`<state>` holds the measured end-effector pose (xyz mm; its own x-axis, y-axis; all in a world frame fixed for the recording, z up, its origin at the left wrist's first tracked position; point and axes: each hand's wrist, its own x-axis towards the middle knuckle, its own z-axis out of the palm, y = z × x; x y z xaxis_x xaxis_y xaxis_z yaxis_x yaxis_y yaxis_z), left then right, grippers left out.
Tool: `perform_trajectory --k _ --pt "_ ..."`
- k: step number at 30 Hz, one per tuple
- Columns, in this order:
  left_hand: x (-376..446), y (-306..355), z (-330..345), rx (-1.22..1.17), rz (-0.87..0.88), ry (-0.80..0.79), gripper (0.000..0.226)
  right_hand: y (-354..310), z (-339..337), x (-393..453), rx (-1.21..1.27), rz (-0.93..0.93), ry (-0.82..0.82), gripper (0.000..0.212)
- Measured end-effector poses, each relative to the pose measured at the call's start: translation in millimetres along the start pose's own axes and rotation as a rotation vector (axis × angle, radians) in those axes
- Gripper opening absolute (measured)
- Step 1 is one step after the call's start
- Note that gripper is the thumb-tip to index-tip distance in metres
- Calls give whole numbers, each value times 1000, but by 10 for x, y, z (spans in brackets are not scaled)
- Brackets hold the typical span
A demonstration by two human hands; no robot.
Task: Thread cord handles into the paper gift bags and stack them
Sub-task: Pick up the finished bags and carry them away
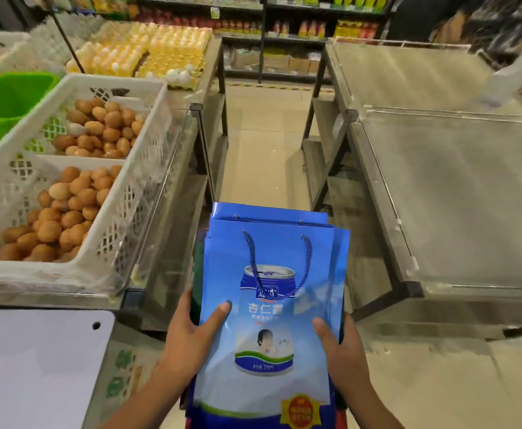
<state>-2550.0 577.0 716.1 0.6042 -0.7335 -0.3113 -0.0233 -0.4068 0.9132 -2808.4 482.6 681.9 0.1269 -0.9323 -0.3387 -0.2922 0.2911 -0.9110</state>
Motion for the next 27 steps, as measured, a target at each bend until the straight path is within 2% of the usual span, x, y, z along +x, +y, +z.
perform_trajectory --k 5,8,11,17,21,24,25,27 --pt "814 167 222 -39 -13 -20 53 -248 110 815 -7 61 2 32" --pt "1482 357 341 -77 -22 -51 48 -522 259 1392 18 65 1 37" --pt "2213 602 442 -67 -46 -87 57 -865 381 1957 23 85 23 45" --pt "3461 1163 550 -15 -20 -160 62 -1439 700 2840 24 93 121 38" --pt "4078 1602 713 -8 -39 -182 51 -1786 793 3447 0 132 182 55" --pt "4604 1907 941 -27 -34 -183 47 -1985 806 4090 -67 132 227 87" --pt "4802 1962 1027 -35 -33 -172 48 -2021 804 4343 -66 131 211 89" --pt "5193 2058 1190 -54 -53 -145 45 -2193 836 4819 -43 159 169 72"
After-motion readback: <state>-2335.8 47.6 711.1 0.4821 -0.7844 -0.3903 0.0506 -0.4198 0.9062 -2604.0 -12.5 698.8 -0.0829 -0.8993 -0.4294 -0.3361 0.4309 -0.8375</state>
